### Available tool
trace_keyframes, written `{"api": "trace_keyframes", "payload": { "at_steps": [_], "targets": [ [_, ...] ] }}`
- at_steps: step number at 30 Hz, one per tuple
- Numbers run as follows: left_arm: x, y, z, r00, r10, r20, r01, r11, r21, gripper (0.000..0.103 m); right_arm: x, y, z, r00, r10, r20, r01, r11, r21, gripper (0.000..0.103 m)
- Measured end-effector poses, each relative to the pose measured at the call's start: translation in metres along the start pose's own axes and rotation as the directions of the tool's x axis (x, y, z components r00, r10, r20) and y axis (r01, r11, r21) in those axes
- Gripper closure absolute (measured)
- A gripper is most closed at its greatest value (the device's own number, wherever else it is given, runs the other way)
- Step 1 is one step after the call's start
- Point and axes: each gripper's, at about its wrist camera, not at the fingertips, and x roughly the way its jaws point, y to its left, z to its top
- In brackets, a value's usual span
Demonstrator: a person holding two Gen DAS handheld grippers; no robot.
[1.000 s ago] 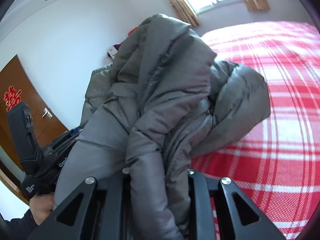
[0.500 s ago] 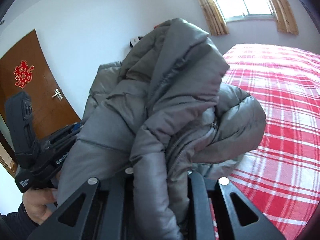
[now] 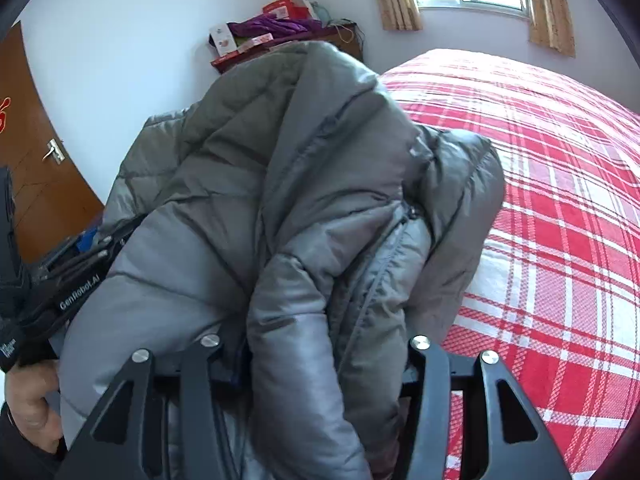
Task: Fold large clothes
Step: 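Lower the bundle onto the bed edge and open both grippers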
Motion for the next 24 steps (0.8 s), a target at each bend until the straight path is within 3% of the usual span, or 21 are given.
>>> {"api": "trace_keyframes", "payload": {
  "at_steps": [3,8,12,16,21,24],
  "targets": [
    [0.001,0.001,-0.001,1.000,-0.001,-0.004,0.001,1.000,-0.003,0.039,-0.010,0.005,0.004,0.999,-0.037,0.020,0.037,0.999,0.003,0.047],
    [0.005,0.004,-0.001,1.000,0.003,-0.023,-0.003,1.000,-0.015,0.032,-0.022,0.012,0.002,0.999,-0.032,0.026,0.030,0.999,0.043,0.045],
    [0.010,0.006,-0.001,0.999,0.002,-0.038,-0.003,1.000,-0.026,0.029,-0.020,0.011,0.006,0.999,-0.048,0.008,0.048,0.997,0.054,0.034],
    [0.005,0.007,0.002,0.998,0.017,-0.061,-0.019,0.999,-0.028,0.027,-0.015,0.006,0.012,0.999,-0.050,-0.012,0.051,0.997,0.063,0.031],
    [-0.034,0.011,0.013,0.998,0.010,-0.055,-0.012,0.999,-0.046,0.027,-0.033,0.012,0.020,0.999,-0.050,0.005,0.050,0.997,0.061,0.029],
    [-0.083,0.012,0.020,1.000,0.013,0.015,-0.013,0.999,-0.031,0.026,-0.061,0.021,0.026,0.995,-0.094,0.031,0.093,0.995,0.032,0.025]
  ]
}}
